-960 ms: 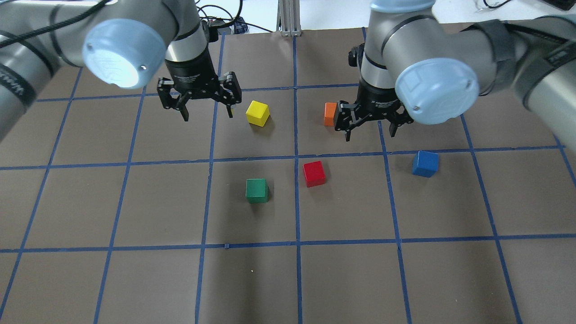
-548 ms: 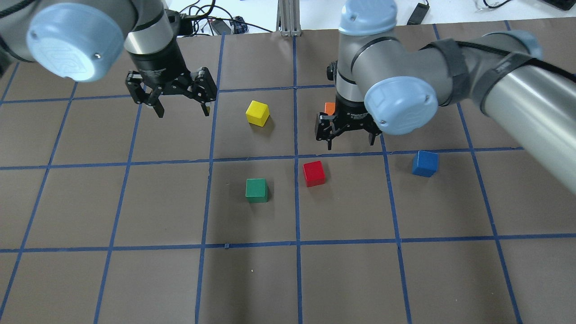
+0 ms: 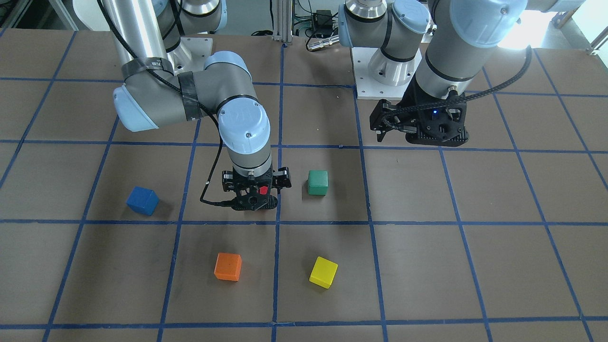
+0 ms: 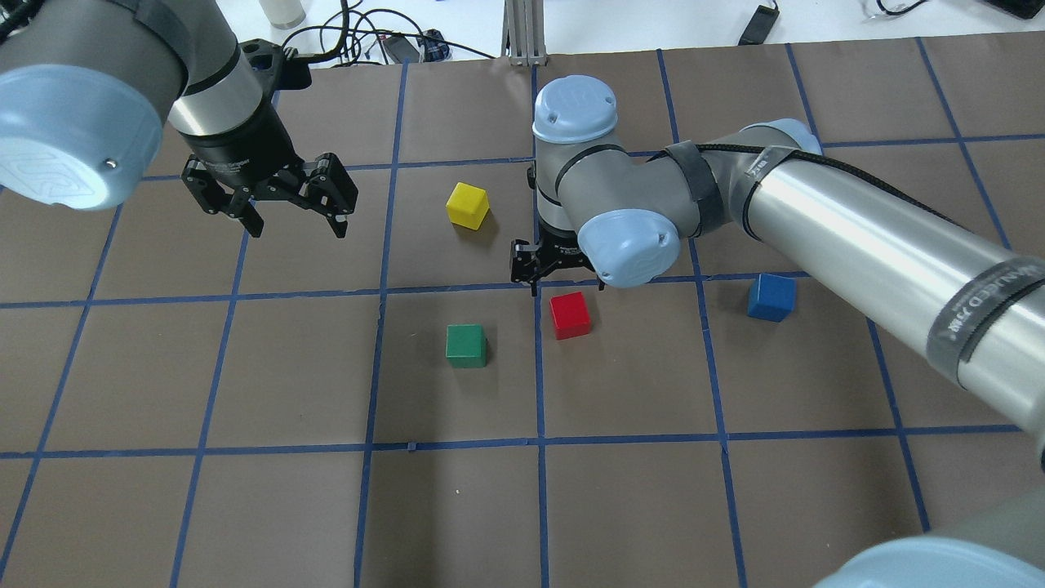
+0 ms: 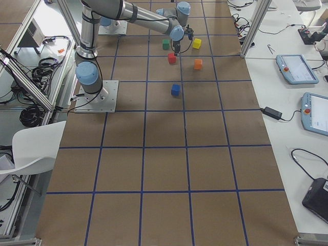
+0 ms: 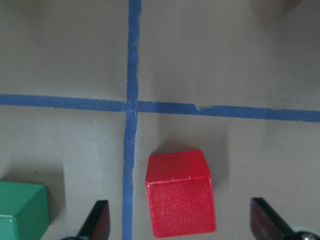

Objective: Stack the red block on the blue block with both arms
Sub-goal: 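Lower the right gripper onto the red cube and close it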

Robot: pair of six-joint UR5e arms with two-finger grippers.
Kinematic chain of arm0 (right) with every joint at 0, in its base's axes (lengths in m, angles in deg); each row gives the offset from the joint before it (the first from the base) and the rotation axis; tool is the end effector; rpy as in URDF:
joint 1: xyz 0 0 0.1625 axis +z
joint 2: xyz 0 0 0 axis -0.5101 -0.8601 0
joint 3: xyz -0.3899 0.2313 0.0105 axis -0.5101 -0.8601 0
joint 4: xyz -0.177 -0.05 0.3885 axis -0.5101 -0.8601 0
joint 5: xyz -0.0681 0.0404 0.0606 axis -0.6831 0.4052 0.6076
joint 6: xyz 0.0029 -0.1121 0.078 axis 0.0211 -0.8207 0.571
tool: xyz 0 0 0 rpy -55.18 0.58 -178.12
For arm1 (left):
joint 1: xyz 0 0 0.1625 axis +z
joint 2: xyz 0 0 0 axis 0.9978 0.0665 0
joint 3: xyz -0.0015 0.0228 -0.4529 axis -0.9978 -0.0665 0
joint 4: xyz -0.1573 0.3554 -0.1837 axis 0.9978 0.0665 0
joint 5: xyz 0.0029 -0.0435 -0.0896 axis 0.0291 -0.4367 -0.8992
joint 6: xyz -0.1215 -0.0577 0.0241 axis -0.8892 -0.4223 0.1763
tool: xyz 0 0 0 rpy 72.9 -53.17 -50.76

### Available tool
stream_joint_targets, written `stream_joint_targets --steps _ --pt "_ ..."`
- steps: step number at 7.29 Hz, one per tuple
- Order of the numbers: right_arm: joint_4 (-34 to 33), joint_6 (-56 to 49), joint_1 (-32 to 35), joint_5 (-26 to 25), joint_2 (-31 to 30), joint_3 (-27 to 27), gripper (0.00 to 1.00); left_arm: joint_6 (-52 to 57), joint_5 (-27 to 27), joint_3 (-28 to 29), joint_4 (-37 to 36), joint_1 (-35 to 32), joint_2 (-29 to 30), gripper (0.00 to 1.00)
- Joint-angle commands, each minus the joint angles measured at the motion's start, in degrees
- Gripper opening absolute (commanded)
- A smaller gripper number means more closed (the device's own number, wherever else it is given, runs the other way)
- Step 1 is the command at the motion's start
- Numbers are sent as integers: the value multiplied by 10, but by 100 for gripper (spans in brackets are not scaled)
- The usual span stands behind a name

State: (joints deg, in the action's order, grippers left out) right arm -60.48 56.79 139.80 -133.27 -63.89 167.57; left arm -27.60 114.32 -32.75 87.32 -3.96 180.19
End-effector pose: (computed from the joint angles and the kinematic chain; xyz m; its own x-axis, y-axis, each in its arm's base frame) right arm 0.3361 -0.5429 0.2134 -0.9978 -0.0643 -0.0187 -0.0660 0.9918 0.1096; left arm -0.1333 -0.5194 0.4272 -0.9986 0.0519 -0.0061 0.0513 0.9958 0.0754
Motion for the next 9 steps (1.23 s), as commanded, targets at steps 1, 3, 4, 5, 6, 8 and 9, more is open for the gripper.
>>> stream_joint_targets --steps 1,3,4,5,6,8,9 --pt "-75 1 2 0 4 54 100 -5 1 -11 -9 1 3 100" --pt "-84 2 2 1 3 75 94 -7 1 -12 -8 1 6 100" --pt "-83 -2 4 -6 0 77 57 -8 0 -7 -9 1 16 100" --pt "-80 -6 4 -8 0 75 26 -8 -1 -7 -9 1 17 100" --pt "-81 -6 3 -8 -2 69 8 -8 -1 -7 -9 1 17 100" --pt "-3 -36 -18 -8 -47 15 3 -3 3 -2 -9 2 16 100" --pt "56 -52 -55 -13 -77 -10 1 -3 4 -4 -7 2 12 100"
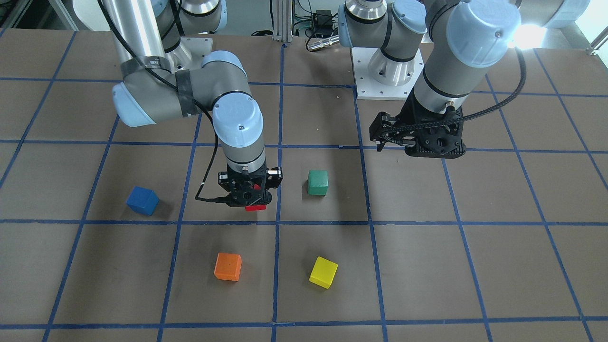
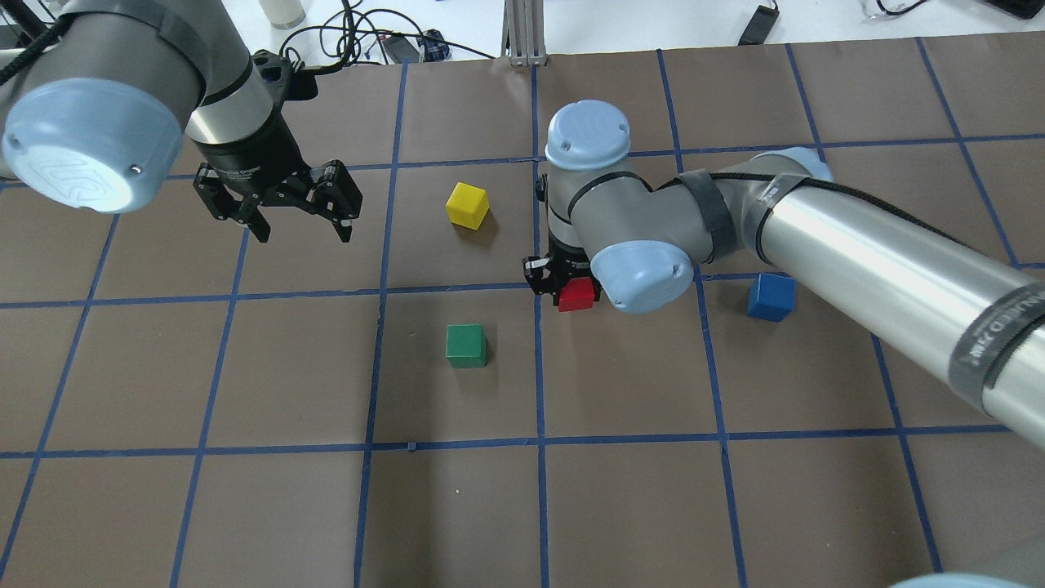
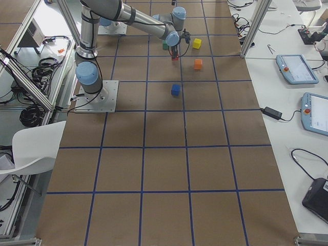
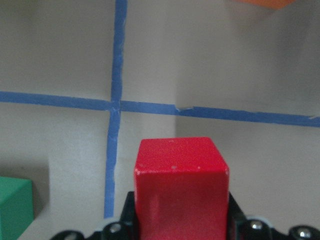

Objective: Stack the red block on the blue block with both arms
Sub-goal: 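Lift the red cube with the right gripper and carry it over the blue cube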

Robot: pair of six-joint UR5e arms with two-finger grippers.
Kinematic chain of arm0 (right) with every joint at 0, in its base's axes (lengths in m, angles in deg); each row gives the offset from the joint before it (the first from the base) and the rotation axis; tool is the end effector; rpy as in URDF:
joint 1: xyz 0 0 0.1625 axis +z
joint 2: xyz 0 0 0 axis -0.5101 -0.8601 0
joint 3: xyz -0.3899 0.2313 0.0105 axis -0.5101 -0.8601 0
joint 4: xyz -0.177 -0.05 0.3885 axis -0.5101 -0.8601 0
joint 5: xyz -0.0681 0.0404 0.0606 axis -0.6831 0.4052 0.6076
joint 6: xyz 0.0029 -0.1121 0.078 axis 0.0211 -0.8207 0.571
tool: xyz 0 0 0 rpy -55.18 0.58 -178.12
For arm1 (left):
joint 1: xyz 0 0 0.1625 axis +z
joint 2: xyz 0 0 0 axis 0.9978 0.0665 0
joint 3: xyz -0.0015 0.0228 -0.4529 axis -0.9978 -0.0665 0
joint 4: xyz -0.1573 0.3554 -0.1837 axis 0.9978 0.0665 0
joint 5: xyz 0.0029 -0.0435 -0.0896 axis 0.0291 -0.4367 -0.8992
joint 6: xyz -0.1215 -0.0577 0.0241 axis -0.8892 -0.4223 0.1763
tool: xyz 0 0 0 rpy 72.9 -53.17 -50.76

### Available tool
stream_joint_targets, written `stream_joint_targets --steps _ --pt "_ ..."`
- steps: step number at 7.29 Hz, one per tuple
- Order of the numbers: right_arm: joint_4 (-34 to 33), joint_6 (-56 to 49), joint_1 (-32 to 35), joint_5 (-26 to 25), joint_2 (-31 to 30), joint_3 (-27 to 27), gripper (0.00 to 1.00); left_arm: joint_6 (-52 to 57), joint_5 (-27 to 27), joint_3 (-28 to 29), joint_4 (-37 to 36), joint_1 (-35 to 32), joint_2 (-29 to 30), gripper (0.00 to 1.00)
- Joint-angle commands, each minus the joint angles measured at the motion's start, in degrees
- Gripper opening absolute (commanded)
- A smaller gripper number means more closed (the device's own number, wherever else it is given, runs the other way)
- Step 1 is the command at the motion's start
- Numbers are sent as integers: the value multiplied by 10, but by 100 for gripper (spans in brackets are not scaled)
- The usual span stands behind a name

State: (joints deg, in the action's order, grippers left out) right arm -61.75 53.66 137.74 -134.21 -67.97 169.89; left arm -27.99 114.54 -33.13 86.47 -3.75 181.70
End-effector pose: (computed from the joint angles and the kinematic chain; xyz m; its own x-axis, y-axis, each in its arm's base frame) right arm 0.3096 -0.5402 0.2413 -0.9962 -0.0851 -0.0199 -0.0860 0.9949 0.0534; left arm -0.1309 -0.5275 0.4115 -0.9991 0.0419 -0.0097 0.0408 0.9948 0.0936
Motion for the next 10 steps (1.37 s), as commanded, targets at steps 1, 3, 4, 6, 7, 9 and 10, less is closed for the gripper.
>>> stream_joint_targets --steps 1,3,4,6,7,9,10 --pt "134 -33 -80 -13 -78 -38 0 -3 2 -4 1 -1 -1 100" --pt "212 -68 -197 -49 -121 -39 0 -4 2 -1 1 -2 3 100" --pt "214 -68 -237 -46 -120 -36 0 -1 2 -6 1 -2 2 100" --pt "204 -95 -281 -45 -113 -14 0 -1 2 -7 1 -5 6 100" --pt "199 -133 -283 -40 -108 13 0 -3 2 -7 0 -5 7 100" --pt "137 -137 -288 -39 -95 41 0 1 -2 -9 0 -6 8 100" --pt "136 -139 -288 -33 -92 42 0 2 -2 -10 0 -6 8 100"
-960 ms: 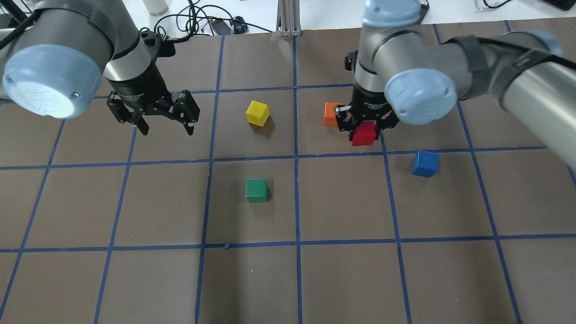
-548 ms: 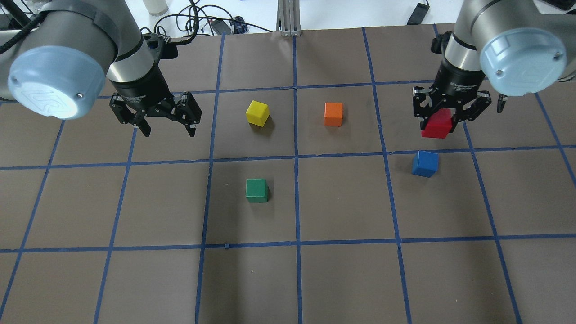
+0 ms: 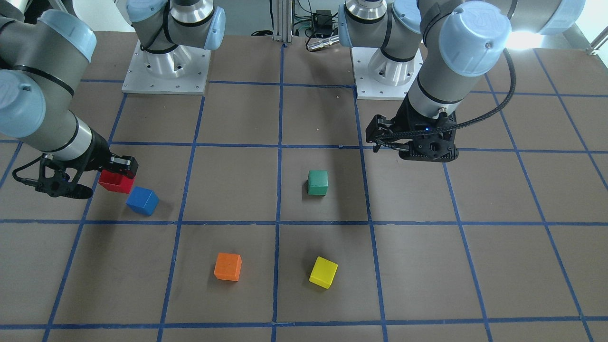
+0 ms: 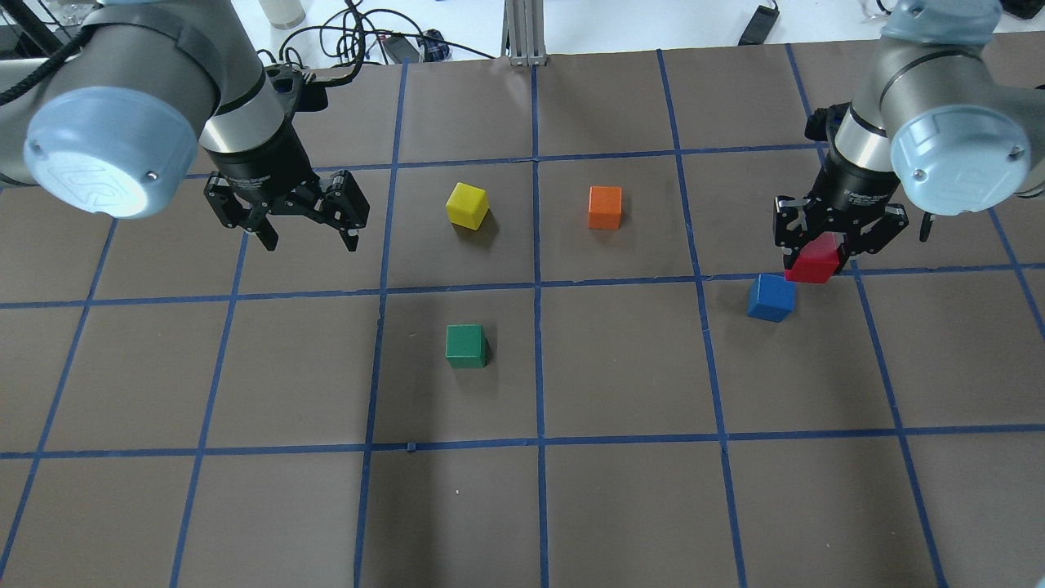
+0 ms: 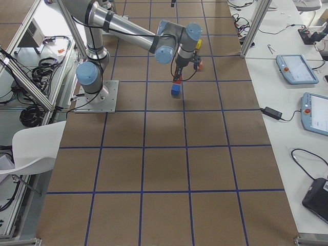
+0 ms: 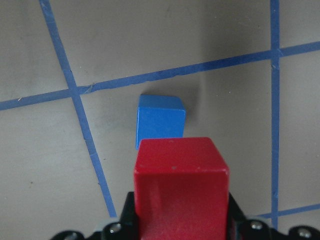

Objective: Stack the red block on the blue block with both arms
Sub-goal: 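Lift the red cube with the right gripper and carry it over the blue cube, then lower the red cube onto the blue cube with the right gripper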

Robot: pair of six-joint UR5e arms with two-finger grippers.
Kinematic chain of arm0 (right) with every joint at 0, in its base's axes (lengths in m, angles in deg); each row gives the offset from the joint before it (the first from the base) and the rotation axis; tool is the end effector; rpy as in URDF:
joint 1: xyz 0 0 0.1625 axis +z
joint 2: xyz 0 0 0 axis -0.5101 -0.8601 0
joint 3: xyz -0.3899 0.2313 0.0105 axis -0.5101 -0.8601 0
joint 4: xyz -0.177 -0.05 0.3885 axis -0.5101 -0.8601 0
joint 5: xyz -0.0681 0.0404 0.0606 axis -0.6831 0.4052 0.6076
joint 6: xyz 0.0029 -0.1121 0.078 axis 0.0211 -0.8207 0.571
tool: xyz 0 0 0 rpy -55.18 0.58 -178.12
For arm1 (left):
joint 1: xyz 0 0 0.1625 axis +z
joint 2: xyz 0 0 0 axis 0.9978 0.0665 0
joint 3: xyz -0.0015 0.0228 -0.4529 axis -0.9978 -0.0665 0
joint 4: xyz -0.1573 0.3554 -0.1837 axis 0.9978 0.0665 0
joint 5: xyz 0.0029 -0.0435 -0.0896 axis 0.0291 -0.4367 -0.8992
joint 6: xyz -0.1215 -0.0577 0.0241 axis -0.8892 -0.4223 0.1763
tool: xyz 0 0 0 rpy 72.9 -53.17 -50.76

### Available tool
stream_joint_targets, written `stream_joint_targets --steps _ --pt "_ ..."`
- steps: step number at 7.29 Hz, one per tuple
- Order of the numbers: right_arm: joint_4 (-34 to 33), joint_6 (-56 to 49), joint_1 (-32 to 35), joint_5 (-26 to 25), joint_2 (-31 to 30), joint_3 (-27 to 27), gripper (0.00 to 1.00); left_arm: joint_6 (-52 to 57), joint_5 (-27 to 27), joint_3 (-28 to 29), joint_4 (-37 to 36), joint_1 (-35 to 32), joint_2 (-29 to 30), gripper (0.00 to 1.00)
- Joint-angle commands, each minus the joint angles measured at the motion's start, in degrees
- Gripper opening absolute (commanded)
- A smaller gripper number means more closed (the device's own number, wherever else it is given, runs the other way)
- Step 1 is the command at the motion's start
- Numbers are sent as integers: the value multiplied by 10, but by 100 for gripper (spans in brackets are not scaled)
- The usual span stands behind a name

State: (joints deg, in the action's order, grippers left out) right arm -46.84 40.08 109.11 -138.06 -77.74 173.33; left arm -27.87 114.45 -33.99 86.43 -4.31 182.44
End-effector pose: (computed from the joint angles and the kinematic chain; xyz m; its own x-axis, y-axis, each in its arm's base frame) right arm 0.0192 -0.5462 0.2903 -0.9852 0.1686 0.0308 0.1714 0.9652 0.1974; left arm -0.1362 -0.5262 0.3974 -0.9985 0.0538 -0.0067 0.0526 0.9913 0.1206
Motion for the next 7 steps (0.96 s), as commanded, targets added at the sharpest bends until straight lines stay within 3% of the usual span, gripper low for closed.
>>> stream_joint_targets --steps 1,7 --pt "-29 -6 -2 12 7 18 0 4 2 0 -2 1 0 100" --pt "-94 -12 -2 10 7 61 2 5 1 0 -1 0 0 100"
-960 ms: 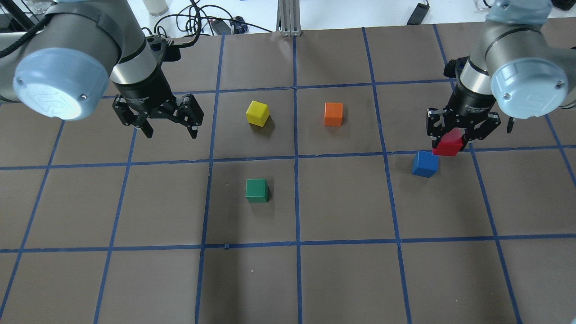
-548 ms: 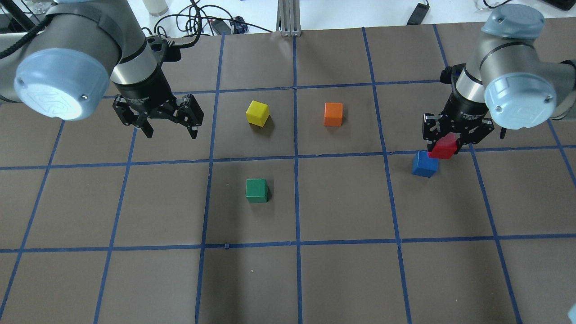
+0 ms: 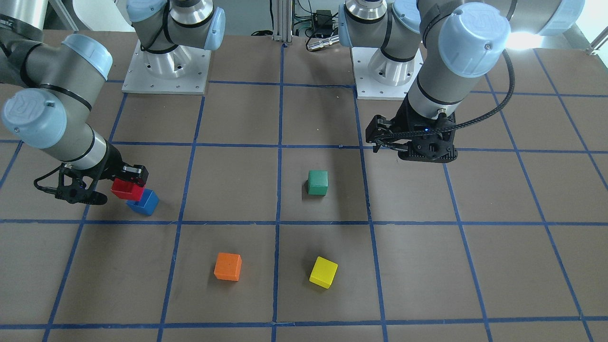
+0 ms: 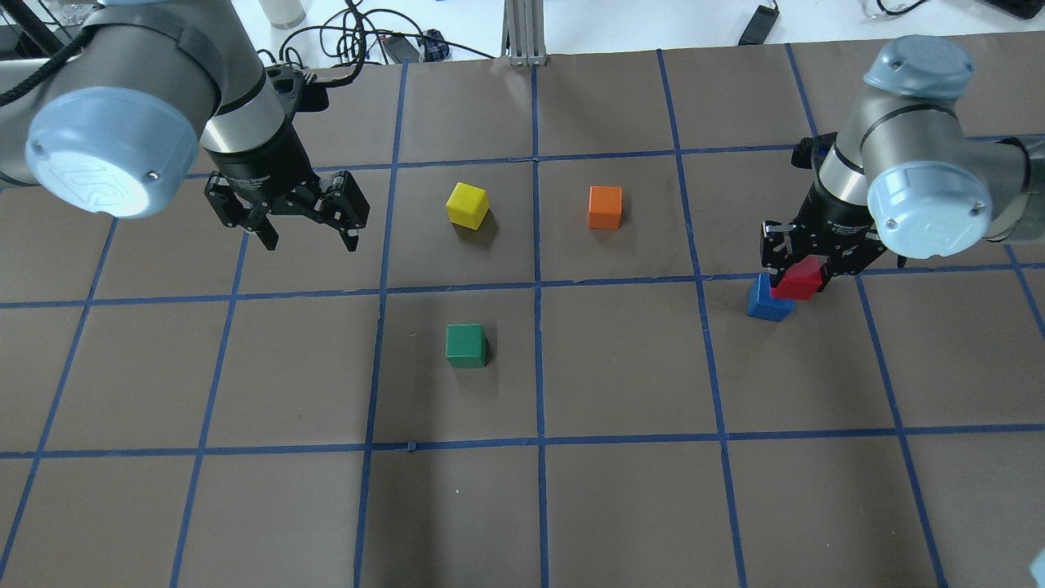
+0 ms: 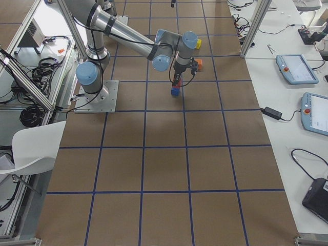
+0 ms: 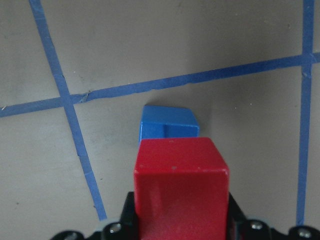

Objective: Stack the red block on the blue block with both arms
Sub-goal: 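Lower the red cube onto the blue cube with the right gripper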

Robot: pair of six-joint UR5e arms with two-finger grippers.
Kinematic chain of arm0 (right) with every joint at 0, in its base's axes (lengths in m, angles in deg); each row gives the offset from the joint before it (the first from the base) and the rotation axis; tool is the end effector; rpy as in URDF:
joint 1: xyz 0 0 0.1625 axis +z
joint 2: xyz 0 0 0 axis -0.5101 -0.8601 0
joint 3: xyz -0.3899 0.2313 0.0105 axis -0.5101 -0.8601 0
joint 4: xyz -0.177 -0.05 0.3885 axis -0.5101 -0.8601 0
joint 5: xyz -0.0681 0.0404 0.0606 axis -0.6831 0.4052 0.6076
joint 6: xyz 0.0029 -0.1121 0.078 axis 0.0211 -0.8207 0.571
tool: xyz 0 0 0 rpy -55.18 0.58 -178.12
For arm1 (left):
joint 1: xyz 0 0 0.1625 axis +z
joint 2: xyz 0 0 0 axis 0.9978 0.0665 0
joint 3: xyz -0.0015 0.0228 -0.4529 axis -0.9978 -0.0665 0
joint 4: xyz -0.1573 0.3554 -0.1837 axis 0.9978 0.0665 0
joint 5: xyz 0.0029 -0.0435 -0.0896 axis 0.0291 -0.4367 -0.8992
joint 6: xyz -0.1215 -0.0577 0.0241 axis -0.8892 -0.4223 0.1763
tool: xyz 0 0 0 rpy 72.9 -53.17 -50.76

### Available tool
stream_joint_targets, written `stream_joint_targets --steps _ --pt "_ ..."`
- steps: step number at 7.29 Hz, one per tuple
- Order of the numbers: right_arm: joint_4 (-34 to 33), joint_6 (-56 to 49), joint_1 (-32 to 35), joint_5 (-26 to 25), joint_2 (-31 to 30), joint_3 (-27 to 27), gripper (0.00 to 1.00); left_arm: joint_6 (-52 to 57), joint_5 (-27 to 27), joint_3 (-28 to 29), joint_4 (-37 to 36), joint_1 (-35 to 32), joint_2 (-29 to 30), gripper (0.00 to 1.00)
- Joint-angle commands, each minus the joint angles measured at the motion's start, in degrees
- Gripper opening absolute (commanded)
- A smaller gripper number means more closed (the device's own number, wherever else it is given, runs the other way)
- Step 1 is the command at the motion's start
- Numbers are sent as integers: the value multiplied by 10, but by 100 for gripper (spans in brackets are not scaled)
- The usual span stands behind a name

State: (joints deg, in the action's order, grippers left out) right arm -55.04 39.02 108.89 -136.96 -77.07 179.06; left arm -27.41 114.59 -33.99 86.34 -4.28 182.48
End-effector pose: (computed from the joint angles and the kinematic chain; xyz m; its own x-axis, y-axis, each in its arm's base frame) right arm 0.0218 -0.5364 0.2508 -0.9873 0.1586 0.0098 0.1580 0.9733 0.1663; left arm -0.1356 -0.5267 0.3971 -0.9981 0.0615 -0.0082 0.0601 0.9910 0.1199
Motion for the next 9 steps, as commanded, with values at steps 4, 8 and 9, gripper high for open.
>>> stream_joint_targets --steps 4,8,9 --pt "-41 1 0 -1 0 28 11 1 0 0 0 0 0 100" --pt "-67 3 1 1 10 29 17 -1 0 3 0 0 -1 100" --pt "-71 8 1 1 17 26 17 -2 0 2 0 0 0 100"
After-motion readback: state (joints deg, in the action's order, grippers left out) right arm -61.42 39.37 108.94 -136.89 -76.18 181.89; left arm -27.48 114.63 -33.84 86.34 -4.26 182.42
